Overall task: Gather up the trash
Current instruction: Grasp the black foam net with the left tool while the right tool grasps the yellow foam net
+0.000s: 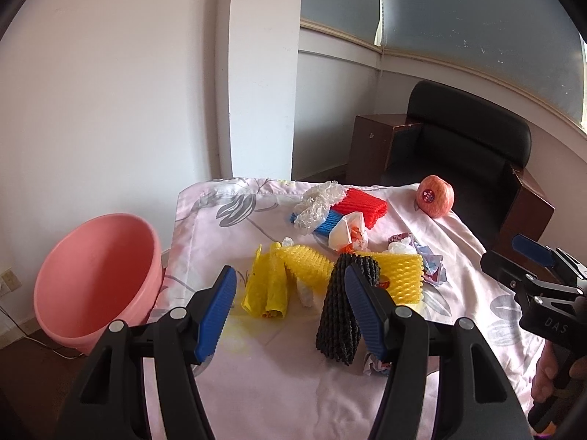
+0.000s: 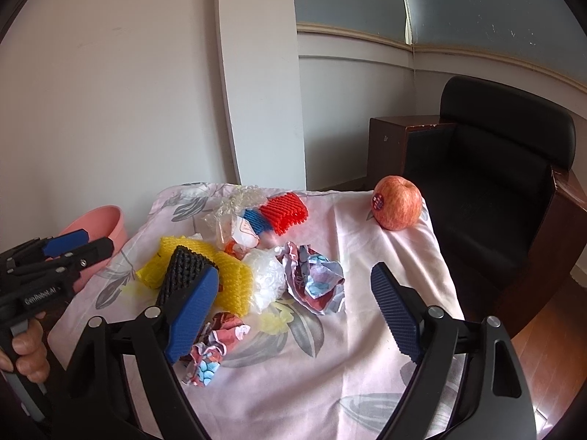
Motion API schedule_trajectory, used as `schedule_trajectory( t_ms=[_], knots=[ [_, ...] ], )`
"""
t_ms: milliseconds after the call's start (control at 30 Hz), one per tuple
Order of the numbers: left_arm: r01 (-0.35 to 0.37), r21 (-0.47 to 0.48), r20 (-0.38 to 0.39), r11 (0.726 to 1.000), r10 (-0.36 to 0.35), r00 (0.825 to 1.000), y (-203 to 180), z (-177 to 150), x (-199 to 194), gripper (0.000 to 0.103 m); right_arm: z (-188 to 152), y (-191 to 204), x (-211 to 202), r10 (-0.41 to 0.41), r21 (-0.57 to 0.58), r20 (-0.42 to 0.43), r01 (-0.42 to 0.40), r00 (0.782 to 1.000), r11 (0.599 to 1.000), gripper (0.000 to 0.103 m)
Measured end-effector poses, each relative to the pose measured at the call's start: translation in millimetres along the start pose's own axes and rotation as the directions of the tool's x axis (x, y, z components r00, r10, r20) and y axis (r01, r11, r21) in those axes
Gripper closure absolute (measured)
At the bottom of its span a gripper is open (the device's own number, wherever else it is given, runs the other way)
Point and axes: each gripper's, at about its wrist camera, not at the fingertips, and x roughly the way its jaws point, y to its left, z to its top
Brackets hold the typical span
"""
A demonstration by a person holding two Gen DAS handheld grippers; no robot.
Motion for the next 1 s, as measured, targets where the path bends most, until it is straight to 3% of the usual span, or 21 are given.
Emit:
schedule_trajectory(
  t_ms=[333,633,733,867,1000],
  knots=[
    [0.151,0.085,-0.081,0.985,-0.144,0.986,-20.3,-13.8,15.3,0.045,-12.7,-3.4,12.4,0.053,-0.004,-0.057,-0.054,0.997,0.999,0.034],
    [0.195,0.136,-0.179,0.971,-0.169,0.969,-38.5,-28.8,43.6,0.058,-18.1,1.4,24.7,0.136,-0.007,-0.106,-0.137,0.985,0.99,0.049],
    [0.202,0.135,-0.219,0.97,-0.17,0.961,-38.7,-32.5,56.5,0.065,-17.9,2.0,30.0,0.162,0.004,-0.125,-0.163,0.979,0.987,0.052],
    [0.215,0.125,-0.258,0.969,-0.177,0.95,-37.6,-37.9,66.8,0.086,-14.2,3.6,39.7,0.202,0.024,-0.146,-0.2,0.968,0.979,0.052],
    [0.22,0.118,-0.238,0.968,-0.187,0.953,-33.1,-37.2,61.4,0.093,-10.1,9.7,51.3,0.224,0.018,-0.158,-0.224,0.962,0.974,0.053]
  ],
)
